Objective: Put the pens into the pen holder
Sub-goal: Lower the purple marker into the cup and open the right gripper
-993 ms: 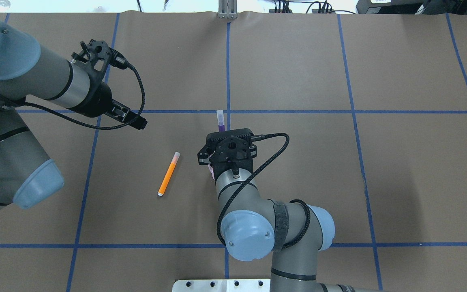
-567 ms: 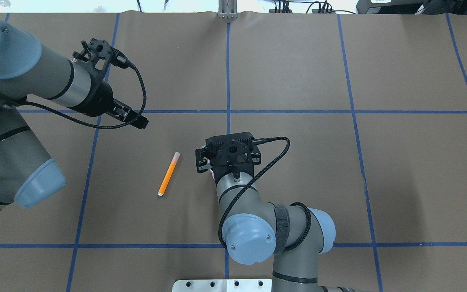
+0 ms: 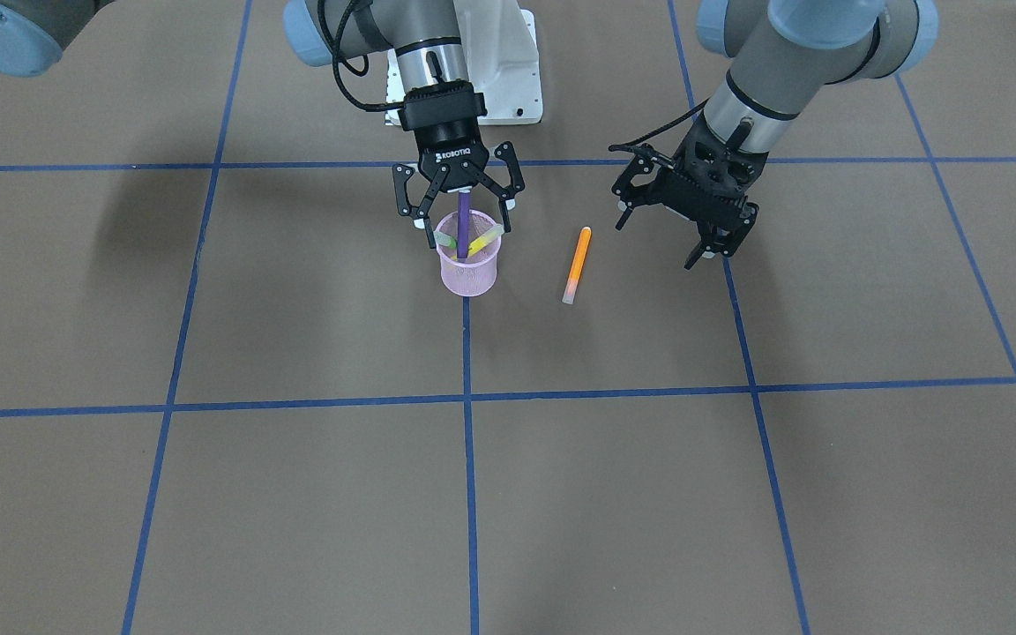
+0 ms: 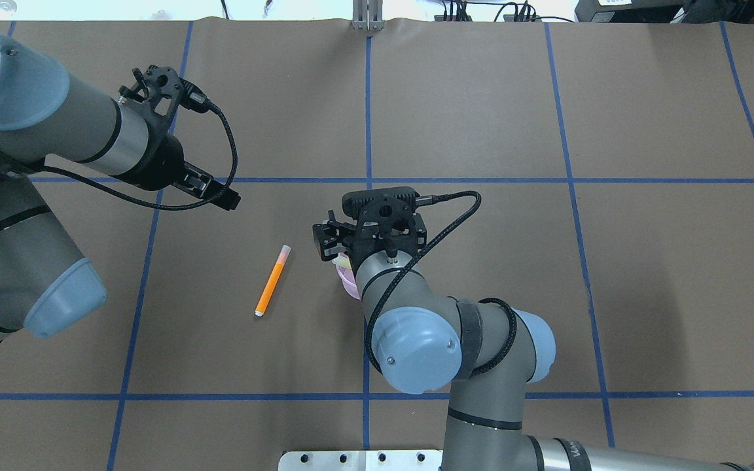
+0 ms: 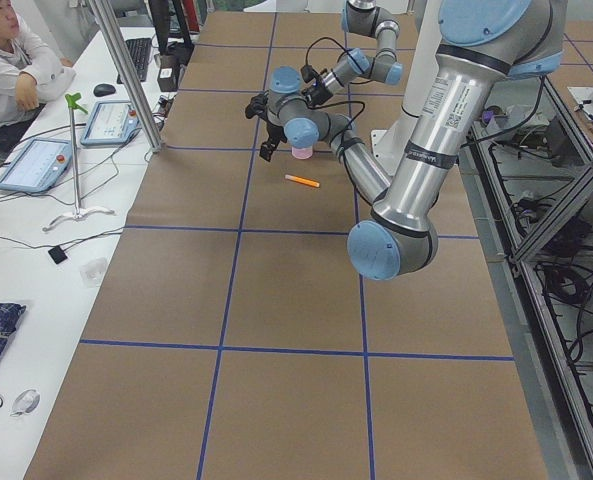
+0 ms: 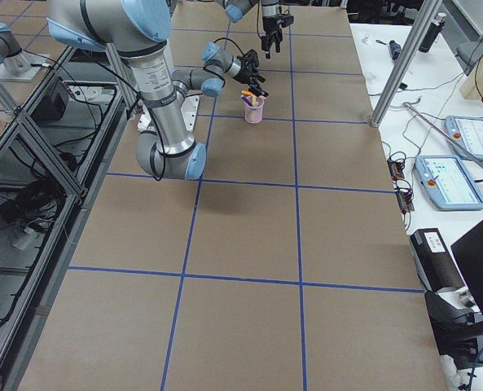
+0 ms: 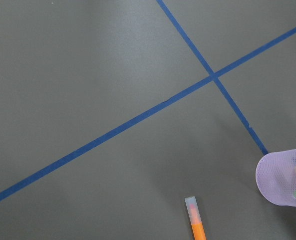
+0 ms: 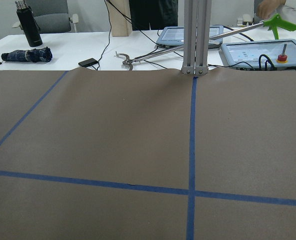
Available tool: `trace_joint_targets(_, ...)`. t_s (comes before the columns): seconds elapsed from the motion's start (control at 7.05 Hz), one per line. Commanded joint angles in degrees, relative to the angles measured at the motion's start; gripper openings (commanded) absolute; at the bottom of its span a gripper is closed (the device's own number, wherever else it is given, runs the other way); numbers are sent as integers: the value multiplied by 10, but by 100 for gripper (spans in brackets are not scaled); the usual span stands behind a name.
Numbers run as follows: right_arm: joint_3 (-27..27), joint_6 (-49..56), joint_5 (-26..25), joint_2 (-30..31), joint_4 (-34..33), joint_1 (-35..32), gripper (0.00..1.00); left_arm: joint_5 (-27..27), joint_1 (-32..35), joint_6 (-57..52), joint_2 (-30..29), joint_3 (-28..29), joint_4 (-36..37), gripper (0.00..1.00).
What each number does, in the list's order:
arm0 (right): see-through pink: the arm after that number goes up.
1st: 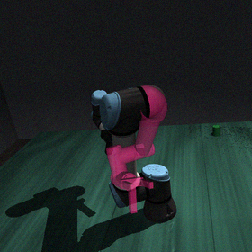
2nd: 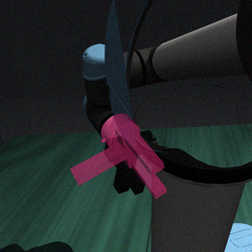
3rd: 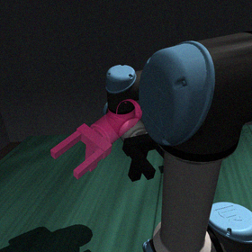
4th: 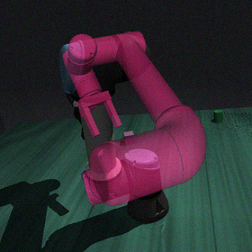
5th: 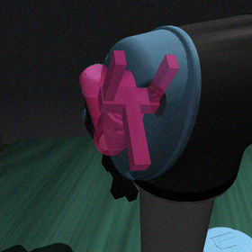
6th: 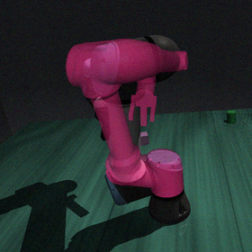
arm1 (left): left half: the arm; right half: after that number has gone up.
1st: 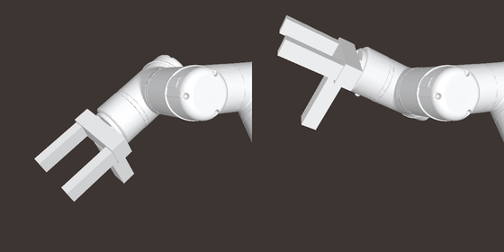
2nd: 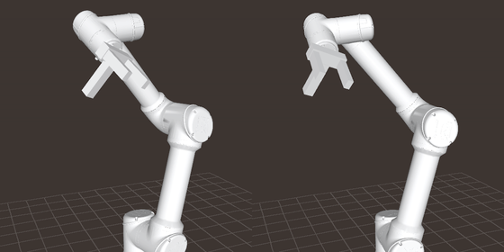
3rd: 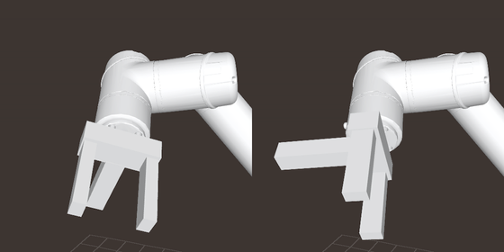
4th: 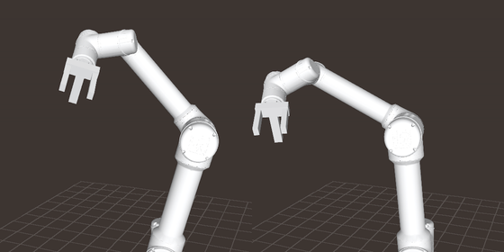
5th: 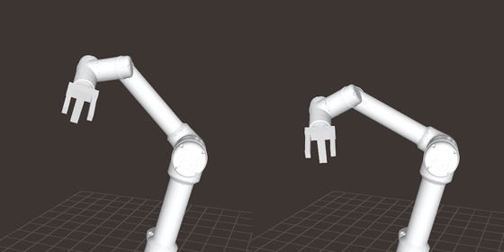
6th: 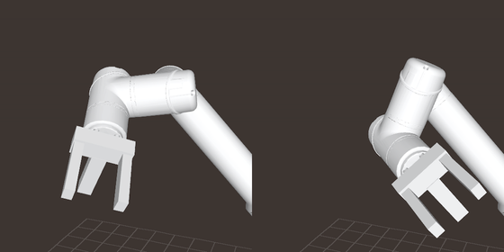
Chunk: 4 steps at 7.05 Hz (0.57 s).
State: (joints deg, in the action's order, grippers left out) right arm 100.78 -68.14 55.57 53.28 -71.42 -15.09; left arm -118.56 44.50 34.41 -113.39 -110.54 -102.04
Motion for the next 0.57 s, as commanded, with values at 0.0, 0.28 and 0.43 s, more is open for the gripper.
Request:
trace_joint_targets(0.0,4,-1,144,1,-6,-76,99,0,-7,4,0,7,0,100)
trace_joint_targets(0.28,4,3,358,6,-86,-193,99,2,-31,68,-4,25,-1,100)
trace_joint_targets(0.43,4,12,441,21,-99,-254,99,45,-61,121,-4,25,1,100)
